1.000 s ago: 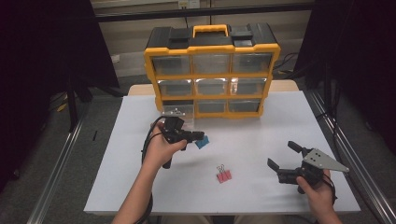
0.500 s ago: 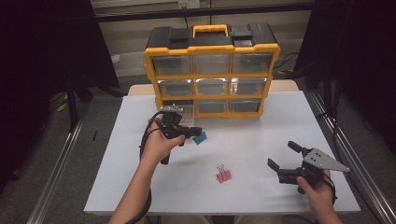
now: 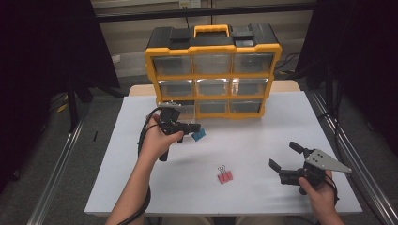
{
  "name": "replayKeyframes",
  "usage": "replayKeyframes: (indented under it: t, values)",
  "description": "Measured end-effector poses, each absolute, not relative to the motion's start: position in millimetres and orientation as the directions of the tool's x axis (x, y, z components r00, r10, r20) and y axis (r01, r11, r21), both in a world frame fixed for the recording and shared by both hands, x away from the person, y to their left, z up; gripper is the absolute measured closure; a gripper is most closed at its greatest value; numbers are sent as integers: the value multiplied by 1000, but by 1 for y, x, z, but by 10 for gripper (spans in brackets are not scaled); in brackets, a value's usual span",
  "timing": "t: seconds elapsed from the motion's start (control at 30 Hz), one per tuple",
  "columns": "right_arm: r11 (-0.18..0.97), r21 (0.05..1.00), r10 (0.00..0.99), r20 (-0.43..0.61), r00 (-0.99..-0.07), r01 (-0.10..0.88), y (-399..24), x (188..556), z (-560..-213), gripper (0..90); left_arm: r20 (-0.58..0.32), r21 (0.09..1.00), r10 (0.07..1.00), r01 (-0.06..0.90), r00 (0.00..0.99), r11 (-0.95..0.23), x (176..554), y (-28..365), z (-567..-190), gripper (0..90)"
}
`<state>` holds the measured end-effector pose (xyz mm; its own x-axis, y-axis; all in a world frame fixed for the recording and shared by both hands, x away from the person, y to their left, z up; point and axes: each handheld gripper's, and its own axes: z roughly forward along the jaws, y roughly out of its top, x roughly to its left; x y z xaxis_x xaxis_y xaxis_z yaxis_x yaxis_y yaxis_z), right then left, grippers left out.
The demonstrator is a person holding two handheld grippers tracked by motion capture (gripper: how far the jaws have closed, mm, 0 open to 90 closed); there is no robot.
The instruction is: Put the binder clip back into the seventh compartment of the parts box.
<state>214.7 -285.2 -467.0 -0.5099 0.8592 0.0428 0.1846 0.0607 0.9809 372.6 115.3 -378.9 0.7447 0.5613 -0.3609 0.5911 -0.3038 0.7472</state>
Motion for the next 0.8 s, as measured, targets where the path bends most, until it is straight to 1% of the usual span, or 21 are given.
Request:
replayKeyframes:
  t: [0.5, 0.53, 0.8]
  values:
    - [62, 981, 860, 41, -509, 183, -285, 215, -467, 6, -368, 753, 577, 597, 729, -275, 380, 119, -368, 893]
    - [61, 981, 860, 41, -509, 182, -285, 215, -467, 6, -358, 749, 579, 595, 732, -290, 381, 120, -366, 892]
    - [62, 982, 859, 40, -511, 181, -284, 215, -467, 6, -351, 756, 583, 589, 733, -285, 385, 119, -359, 893]
